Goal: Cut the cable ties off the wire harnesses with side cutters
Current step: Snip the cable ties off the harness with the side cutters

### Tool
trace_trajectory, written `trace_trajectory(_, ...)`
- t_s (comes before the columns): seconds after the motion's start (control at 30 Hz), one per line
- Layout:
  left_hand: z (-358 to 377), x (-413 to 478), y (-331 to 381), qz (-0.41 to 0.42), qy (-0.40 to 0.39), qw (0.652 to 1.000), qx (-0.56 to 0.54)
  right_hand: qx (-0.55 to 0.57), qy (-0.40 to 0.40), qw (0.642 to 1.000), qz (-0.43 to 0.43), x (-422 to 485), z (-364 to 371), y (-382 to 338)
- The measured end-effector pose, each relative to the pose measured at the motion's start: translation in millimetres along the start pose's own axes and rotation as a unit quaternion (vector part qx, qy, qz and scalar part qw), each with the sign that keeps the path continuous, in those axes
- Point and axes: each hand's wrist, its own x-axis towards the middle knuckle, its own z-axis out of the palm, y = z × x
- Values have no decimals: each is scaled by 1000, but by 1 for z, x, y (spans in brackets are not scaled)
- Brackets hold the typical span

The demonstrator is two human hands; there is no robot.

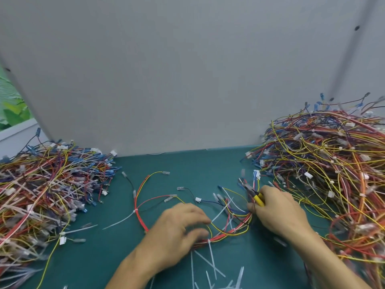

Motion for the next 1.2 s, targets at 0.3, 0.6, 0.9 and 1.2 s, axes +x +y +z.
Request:
trace_trajectory(0.3, 14, -2, -10, 39, -58, 997, 19, -57, 184, 968, -161, -40, -48, -43)
trace_trajectory(0.6, 10, 1, -10, 65, -99, 992, 45, -59, -15, 979, -195, -38, -17, -73)
trace_trajectory(0.9, 11, -3, -12, 89, -53, 993, 64, -122, -103, 959, -233, -10, 6, -74)
trace_trajectory(1.2, 0, -4, -16, -86, 20, 982, -167, 214, -34, 939, -266, 51, -62, -89)
